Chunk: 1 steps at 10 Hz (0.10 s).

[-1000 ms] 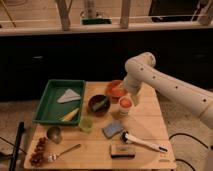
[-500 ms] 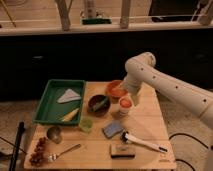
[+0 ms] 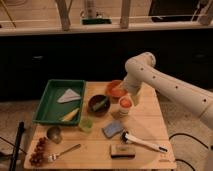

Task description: Place apple in paper cup

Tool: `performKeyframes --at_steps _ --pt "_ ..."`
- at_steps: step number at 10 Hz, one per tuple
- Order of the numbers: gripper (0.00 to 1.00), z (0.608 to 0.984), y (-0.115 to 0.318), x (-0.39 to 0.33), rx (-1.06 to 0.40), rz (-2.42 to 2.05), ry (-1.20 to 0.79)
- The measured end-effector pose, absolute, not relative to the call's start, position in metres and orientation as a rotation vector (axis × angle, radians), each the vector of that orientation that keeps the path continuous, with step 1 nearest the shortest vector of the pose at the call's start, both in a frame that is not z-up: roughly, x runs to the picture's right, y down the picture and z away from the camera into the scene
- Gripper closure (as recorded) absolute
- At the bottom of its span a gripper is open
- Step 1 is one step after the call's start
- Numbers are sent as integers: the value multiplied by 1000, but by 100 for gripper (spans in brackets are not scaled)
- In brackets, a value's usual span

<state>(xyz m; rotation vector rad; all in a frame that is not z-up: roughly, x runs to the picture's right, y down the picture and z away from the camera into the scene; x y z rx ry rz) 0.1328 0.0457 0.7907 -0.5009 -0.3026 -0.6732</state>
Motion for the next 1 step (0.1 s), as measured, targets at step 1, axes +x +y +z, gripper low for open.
performKeyframes --at_steps 1 --pt "20 791 46 133 -501 -673 -302"
